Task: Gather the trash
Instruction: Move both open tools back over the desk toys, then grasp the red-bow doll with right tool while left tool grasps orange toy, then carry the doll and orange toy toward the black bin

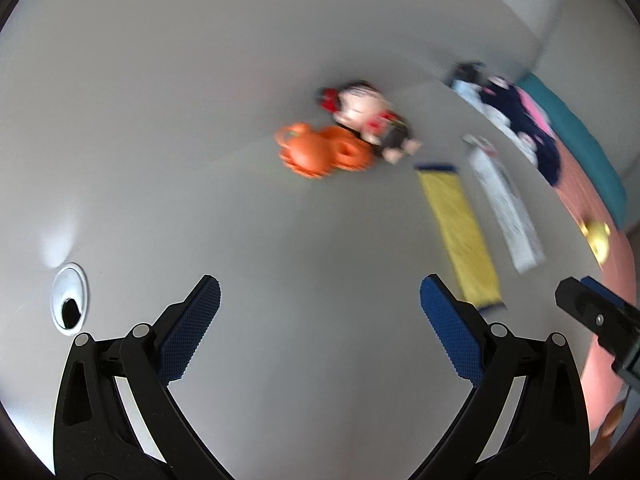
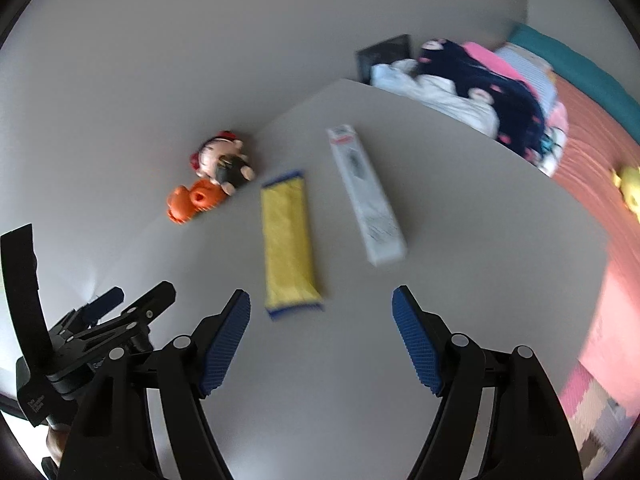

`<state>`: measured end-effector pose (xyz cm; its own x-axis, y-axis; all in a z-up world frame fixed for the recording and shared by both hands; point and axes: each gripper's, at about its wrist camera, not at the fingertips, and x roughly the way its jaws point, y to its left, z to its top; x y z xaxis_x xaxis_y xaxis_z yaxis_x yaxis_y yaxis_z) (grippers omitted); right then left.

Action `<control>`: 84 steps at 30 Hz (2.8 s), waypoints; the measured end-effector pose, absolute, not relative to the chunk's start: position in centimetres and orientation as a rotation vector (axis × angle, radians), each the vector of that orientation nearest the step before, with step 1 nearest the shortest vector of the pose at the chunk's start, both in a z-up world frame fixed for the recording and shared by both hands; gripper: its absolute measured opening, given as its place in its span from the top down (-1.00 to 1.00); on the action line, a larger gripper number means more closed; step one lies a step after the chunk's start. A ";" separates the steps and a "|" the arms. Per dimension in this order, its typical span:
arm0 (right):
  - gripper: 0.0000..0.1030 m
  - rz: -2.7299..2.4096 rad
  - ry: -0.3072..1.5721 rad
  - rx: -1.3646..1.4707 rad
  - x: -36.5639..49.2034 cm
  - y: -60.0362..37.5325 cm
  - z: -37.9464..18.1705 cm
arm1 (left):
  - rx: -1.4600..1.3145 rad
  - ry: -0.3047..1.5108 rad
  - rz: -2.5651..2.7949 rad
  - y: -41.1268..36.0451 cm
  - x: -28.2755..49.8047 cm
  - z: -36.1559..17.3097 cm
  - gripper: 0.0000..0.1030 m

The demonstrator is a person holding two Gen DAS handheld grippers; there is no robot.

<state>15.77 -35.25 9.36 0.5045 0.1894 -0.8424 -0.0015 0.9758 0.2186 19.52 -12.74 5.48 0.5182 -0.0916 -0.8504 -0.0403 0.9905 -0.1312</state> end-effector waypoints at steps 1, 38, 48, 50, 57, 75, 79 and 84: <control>-0.46 0.126 1.039 0.198 16.5 -34.9 9.2 | -0.157 1.032 -0.010 -12.3 20.1 5.4 -0.88; -0.04 0.177 1.061 0.165 33.6 -29.3 5.4 | -0.597 1.057 0.191 -6.9 26.4 3.4 -0.88; -0.05 0.145 1.018 0.236 31.4 -33.4 9.0 | -0.658 1.059 0.315 -10.4 29.7 3.0 -0.88; -0.05 0.142 1.014 0.237 30.7 -33.0 9.0 | -0.647 1.059 0.364 -10.7 30.0 3.0 -0.87; -0.05 0.122 1.012 0.245 30.4 -33.5 8.7 | -0.708 1.023 0.317 -11.3 30.0 2.9 0.26; -0.05 0.097 0.982 0.296 22.8 -35.8 11.3 | -0.419 0.958 0.057 -13.5 22.8 6.3 0.28; -0.05 0.079 0.959 0.287 18.4 -36.7 12.6 | -0.375 0.951 -0.006 -14.5 19.5 7.4 0.28; -0.05 0.050 0.942 0.289 12.8 -38.3 13.6 | -0.335 0.948 -0.081 -16.4 14.4 8.0 0.28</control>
<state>12.78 -38.32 13.57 0.5896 0.1676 -0.7901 0.0833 0.9604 0.2659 14.44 -16.41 8.03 0.5843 -0.2135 -0.7829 -0.0779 0.9455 -0.3161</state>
